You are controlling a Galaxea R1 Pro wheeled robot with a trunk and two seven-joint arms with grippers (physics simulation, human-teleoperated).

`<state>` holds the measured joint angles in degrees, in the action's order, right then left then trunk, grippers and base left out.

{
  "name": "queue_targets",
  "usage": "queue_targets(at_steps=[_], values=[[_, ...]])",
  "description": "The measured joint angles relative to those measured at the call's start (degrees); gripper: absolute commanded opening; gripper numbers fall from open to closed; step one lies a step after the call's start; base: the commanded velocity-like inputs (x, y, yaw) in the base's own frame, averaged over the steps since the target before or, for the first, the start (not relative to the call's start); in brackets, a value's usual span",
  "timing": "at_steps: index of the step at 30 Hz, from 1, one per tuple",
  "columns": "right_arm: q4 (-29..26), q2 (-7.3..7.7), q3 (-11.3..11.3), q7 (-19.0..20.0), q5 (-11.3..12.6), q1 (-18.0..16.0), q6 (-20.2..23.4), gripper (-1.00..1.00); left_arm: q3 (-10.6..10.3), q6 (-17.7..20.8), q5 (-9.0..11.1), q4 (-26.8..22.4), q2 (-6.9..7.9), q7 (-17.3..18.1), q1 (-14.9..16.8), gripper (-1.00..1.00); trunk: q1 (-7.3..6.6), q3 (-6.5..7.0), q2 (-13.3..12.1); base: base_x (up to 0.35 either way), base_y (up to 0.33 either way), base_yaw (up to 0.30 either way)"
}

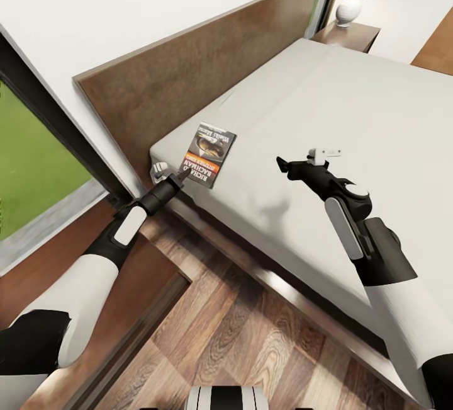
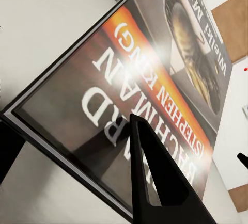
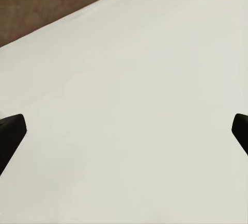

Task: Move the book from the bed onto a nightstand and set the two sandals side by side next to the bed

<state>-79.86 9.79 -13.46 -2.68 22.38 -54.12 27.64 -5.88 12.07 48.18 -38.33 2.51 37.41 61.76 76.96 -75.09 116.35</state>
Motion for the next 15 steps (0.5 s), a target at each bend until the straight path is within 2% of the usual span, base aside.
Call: queue_targets(at_steps=[5, 8, 11, 15], values=[[-0.1, 0.0, 0.3, 0.0, 0.1, 0.0, 0.1, 1.0, 0.0, 0.0, 0.0, -0.2, -0.01, 0.0, 0.0, -1.0, 0.0, 0.47, 0.0, 0.0, 0.0, 0.067], [-0.1, -0.09, 1.7, 0.2, 0.2, 0.1, -0.1, 1.0, 0.0, 0.0, 0.0, -0.1, 0.04, 0.1, 0.0, -1.0, 0.0, 0.59, 0.0, 0.0, 0.0, 0.013], [0.9, -0.35, 0.8, 0.1, 0.2, 1.0, -0.1, 1.0, 0.0, 0.0, -0.4, 0.0, 1.03, 1.0, -1.0, -1.0, 0.0, 0.58, 0.0, 0.0, 0.0, 0.0], [2.2, -0.35, -0.5, 0.1, 0.3, 2.3, 0.1, 1.0, 0.0, 0.1, -0.4, 0.1, 1.17, 1.1, -2.3, -1.0, 0.0, 0.58, 0.0, 0.0, 0.0, 0.0]])
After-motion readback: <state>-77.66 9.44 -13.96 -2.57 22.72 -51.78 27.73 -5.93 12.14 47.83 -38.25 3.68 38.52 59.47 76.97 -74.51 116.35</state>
